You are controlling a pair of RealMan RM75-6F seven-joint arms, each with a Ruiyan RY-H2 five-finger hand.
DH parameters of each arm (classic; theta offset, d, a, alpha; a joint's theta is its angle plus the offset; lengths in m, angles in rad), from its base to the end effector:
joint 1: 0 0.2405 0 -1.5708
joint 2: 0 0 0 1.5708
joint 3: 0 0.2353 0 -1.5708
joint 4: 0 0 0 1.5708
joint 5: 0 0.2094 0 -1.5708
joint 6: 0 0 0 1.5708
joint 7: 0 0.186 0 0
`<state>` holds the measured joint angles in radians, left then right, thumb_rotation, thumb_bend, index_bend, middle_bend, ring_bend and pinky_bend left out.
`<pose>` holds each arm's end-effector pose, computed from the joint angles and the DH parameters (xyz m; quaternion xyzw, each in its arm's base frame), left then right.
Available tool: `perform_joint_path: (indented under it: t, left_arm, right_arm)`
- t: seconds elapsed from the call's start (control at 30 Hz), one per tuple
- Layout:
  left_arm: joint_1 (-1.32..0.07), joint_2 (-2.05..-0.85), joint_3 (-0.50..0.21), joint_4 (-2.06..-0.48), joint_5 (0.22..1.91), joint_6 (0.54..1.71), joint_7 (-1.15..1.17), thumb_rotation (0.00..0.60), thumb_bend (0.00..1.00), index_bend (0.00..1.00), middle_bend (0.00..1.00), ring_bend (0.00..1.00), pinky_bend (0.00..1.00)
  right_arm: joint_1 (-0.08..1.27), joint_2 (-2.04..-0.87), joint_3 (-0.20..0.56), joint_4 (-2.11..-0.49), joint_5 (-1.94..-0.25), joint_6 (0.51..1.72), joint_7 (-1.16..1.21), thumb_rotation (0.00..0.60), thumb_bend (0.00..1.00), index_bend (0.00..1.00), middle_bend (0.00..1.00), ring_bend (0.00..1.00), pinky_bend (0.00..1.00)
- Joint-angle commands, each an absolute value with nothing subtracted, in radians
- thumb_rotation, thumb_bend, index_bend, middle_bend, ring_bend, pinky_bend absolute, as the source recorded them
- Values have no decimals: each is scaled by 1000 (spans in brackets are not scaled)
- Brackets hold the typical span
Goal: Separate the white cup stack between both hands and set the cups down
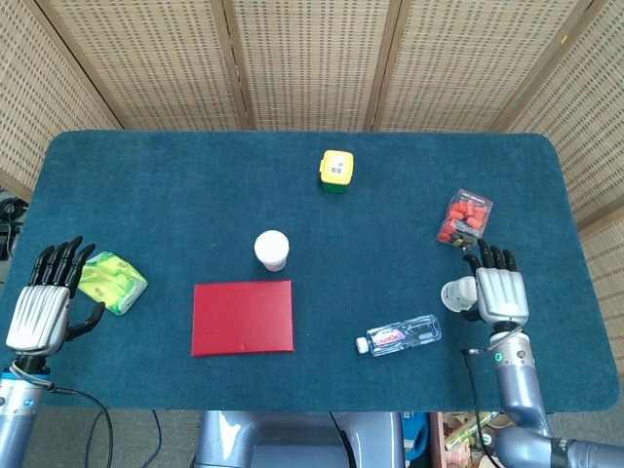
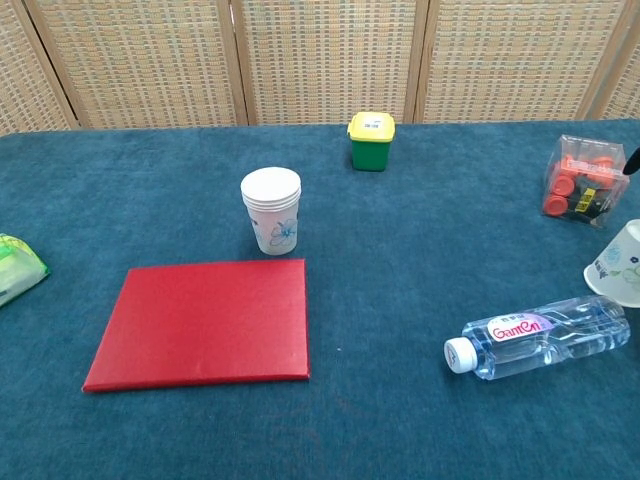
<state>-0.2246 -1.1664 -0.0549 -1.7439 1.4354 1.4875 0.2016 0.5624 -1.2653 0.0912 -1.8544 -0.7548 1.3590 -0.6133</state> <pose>-0.2373 0.2550 0.1295 -0.6117 -0.3548 -0.4115 0.5749 -0.2237 -0.3174 0.0776 0.6165 -0.4328 0.2521 0.6075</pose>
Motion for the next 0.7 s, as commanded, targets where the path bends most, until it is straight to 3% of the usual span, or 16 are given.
perform_joint_path:
  t: [0.03, 0.3, 0.7]
  left_arm:
    - [-200, -1147, -28, -1737, 1441, 1492, 239, 600, 317, 0, 0, 0, 0]
    - [-140, -1135, -7, -1705, 1457, 1549, 268, 600, 132, 0, 0, 0, 0]
    - [-117, -1147, -20, -1667, 1454, 1558, 273, 600, 116, 0, 0, 0, 0]
  right_arm:
    - [490, -1217, 23, -1903, -913, 1424, -553, 600, 130, 205, 0, 0, 0]
    - [371, -1234, -26, -1811, -1162, 1536, -399, 600, 117, 123, 0, 0, 0]
    - [285, -1284, -40, -1713, -1298, 1573, -349, 600, 96, 90, 0, 0, 0]
